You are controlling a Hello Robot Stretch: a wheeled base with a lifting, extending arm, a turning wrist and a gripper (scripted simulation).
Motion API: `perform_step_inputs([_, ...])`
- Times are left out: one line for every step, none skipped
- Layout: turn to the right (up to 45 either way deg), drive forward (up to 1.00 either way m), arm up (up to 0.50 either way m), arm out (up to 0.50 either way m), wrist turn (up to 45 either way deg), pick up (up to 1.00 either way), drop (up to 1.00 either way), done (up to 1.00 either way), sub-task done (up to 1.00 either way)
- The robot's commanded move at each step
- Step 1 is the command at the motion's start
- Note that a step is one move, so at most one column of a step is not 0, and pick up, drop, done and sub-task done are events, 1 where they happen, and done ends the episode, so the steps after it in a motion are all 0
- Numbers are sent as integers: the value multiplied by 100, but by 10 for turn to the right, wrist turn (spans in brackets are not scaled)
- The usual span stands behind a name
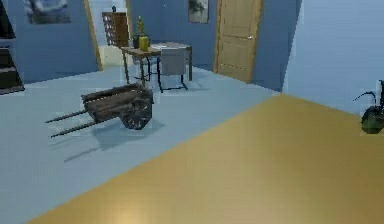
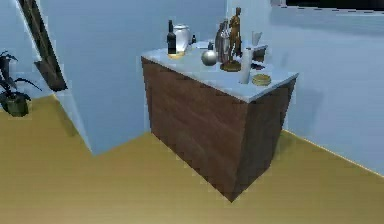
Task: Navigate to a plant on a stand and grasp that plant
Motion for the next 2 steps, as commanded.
perform_step_inputs([450,0,0,0,0,0,0,0,0])
perform_step_inputs([450,0,0,0,0,0,0,0,0])
